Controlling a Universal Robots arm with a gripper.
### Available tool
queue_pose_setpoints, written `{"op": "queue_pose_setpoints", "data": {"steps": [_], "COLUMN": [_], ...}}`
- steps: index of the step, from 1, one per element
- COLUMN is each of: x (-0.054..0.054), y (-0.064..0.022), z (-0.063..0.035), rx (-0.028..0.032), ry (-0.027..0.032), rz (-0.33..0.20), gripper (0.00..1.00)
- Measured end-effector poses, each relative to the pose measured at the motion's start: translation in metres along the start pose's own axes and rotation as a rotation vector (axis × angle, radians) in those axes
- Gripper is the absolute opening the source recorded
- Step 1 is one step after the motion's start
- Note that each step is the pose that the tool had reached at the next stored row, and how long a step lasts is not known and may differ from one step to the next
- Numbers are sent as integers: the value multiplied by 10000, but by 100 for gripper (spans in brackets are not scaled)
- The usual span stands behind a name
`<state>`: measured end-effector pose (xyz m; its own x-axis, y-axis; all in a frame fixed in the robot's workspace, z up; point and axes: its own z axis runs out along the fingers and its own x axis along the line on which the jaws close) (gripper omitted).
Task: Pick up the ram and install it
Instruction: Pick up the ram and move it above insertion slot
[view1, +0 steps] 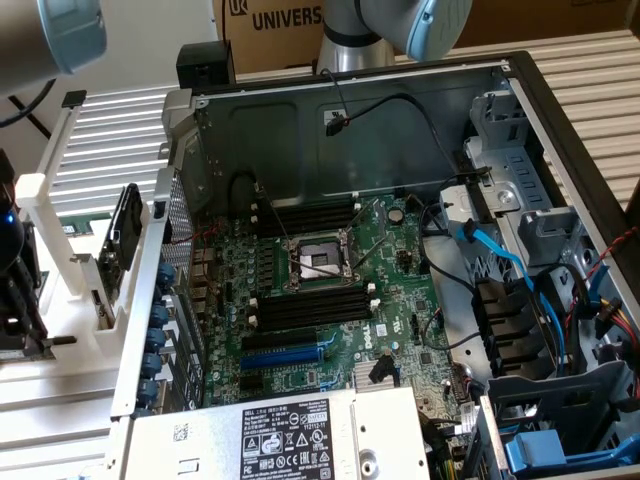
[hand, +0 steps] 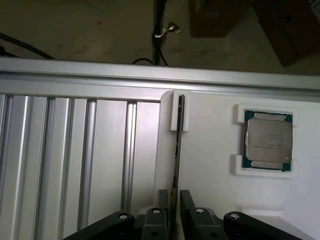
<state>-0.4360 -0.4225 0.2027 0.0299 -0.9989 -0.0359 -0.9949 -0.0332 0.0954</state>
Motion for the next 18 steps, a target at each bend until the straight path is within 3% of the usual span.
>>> {"op": "queue_pose_setpoints", "data": {"steps": [14,16,18], "x": [0,0,0], "y": [-2,-2,-2], "z": [23,23,23], "rx": [2,2,2], "ry": [3,3,3], "rz": [2,2,2], "gripper": [24,22,12]}}
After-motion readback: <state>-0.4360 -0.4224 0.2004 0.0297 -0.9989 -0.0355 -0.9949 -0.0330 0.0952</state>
